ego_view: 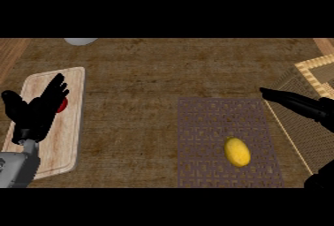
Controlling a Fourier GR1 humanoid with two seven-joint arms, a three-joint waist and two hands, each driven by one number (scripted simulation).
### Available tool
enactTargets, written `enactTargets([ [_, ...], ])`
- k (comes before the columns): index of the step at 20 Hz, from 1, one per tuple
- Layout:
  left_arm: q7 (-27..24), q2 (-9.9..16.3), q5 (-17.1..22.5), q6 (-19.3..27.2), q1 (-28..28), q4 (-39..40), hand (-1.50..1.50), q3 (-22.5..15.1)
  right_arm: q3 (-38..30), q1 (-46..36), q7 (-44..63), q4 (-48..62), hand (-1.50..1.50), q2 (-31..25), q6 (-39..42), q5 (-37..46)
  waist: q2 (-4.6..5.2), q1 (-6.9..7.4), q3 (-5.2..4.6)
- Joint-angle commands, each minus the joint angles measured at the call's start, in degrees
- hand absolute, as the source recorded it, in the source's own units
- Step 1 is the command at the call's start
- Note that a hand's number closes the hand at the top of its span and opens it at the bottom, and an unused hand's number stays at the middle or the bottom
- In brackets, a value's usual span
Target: Pick the lemon from the placemat and place it in the basket
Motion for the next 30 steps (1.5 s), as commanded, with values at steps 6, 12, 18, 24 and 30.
enactTargets([
  [6, -1.81, -1.62, -2.48, -2.41, 0.15, 1.76, 0.00, 2.67, 6.48, 2.27, -12.07, 10.48, -1.50, 8.98, -10.42, 11.70, -0.06, -0.06, -0.07],
  [12, 0.84, -2.59, -4.24, -1.84, 1.87, -2.33, 0.00, 3.05, 13.62, 2.64, -14.47, 16.72, -1.50, 9.17, -14.85, 23.20, -0.12, 0.26, -0.06],
  [18, 3.53, -3.89, -5.39, -4.59, 2.04, -4.26, 0.00, 5.71, 13.10, 3.86, -14.06, 14.33, -1.50, 8.93, -12.20, 25.42, -0.18, -0.17, -0.08],
  [24, -0.79, -7.31, -9.17, -4.34, -1.51, 2.67, 0.00, 6.43, 10.58, -0.06, -20.71, 22.67, -1.50, 7.23, -12.43, 27.21, -0.10, -0.24, -0.09],
  [30, 0.39, -6.47, -9.26, -7.28, -0.45, 1.75, 0.00, 8.95, 11.18, 3.40, -26.97, 23.45, -1.50, 7.38, -12.73, 27.94, -0.12, -0.20, -0.08],
])
